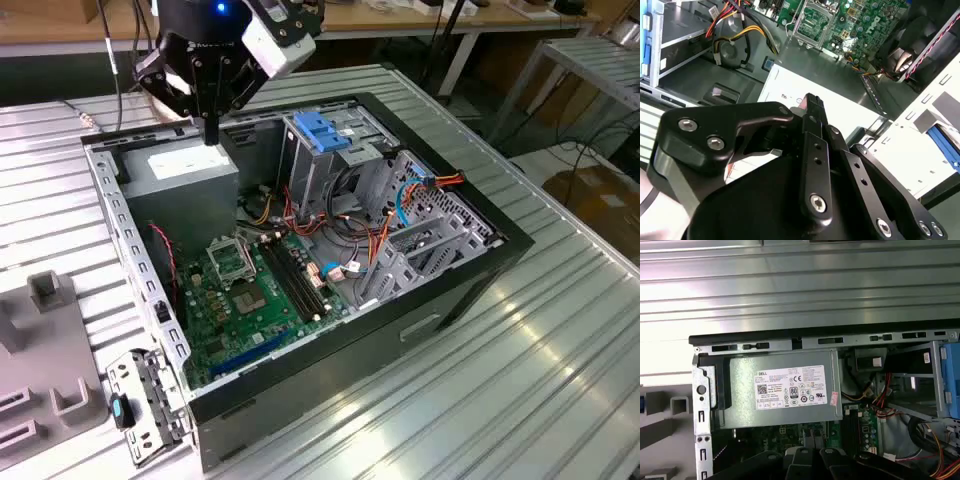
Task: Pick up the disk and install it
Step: 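Reach for the disk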
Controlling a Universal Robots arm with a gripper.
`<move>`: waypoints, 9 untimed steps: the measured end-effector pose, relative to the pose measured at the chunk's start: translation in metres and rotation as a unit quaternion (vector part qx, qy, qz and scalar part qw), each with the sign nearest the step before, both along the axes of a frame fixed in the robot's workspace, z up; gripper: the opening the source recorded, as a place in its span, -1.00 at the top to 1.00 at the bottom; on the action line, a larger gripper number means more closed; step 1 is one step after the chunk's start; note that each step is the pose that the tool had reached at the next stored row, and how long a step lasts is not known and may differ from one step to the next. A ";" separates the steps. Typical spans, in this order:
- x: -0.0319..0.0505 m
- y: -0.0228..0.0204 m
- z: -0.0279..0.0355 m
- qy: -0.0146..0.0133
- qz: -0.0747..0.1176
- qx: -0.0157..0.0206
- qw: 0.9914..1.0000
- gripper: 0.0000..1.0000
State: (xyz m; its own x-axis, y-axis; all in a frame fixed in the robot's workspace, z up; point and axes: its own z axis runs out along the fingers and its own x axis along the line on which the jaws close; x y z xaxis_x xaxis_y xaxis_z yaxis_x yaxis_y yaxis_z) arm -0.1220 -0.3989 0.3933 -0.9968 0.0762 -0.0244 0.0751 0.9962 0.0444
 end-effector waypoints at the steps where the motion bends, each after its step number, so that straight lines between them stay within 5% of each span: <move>1: 0.0000 0.0000 0.0000 0.000 0.000 0.000 1.000 0.79; 9: -0.0075 0.0000 -0.0004 0.000 0.000 0.000 1.000 0.79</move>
